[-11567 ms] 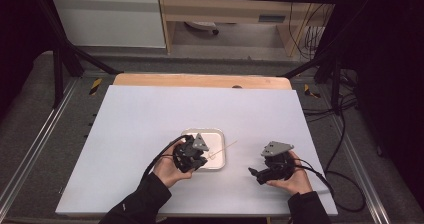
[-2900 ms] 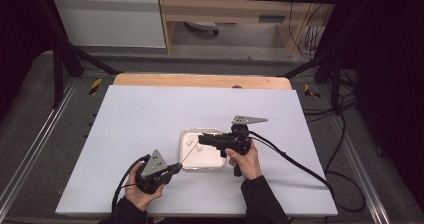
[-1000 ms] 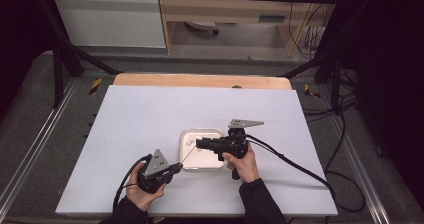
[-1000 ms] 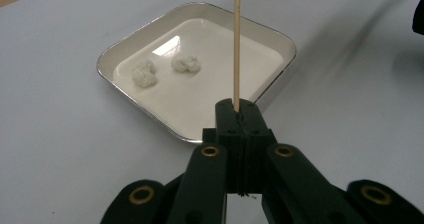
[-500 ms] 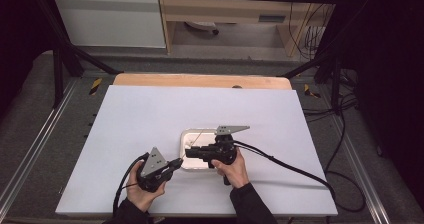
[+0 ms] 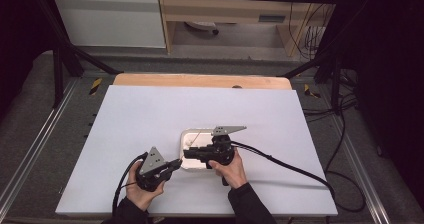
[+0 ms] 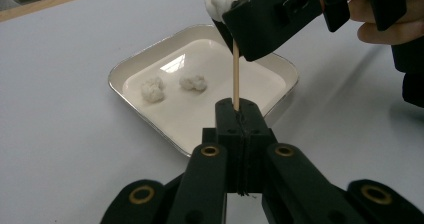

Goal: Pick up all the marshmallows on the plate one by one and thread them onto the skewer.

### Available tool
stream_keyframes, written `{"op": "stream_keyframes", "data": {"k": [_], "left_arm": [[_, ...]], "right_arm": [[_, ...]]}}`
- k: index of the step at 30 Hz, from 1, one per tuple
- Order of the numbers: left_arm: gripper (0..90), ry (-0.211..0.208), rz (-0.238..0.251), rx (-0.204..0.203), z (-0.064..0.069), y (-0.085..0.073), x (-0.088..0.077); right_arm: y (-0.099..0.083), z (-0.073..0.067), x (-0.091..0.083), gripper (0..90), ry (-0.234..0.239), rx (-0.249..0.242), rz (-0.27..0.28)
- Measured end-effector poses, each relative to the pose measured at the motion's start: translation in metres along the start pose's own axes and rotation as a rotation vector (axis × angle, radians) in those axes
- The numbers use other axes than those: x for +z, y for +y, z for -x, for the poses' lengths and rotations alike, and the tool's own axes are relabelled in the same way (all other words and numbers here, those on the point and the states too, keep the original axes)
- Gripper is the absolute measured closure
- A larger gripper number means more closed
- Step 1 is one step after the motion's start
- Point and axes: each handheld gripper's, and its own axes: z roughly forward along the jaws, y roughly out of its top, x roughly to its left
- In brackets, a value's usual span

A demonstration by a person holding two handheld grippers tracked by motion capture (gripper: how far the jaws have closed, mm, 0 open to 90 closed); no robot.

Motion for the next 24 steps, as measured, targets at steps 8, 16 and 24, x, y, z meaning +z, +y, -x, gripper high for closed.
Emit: {"op": "stream_keyframes", "data": {"k": [8, 16, 24], "left_arm": [[89.1, -0.015, 0.003, -0.001, -0.0019, 0.0008, 0.001], [89.0, -0.011, 0.028, -0.013, -0.0027, 0.0015, 0.0039], [88.9, -0.012, 0.017, -0.009, -0.0041, -0.0001, 0.0036]], "right_arm": [[0.0008, 0.0017, 0.0, 81.1, 0.007, 0.014, -0.008], [-0.0048, 0.0024, 0.0084, 80.5, 0.028, 0.031, -0.028], [0.0008, 0.0008, 0.003, 68.6, -0.022, 0.008, 0.01]]}}
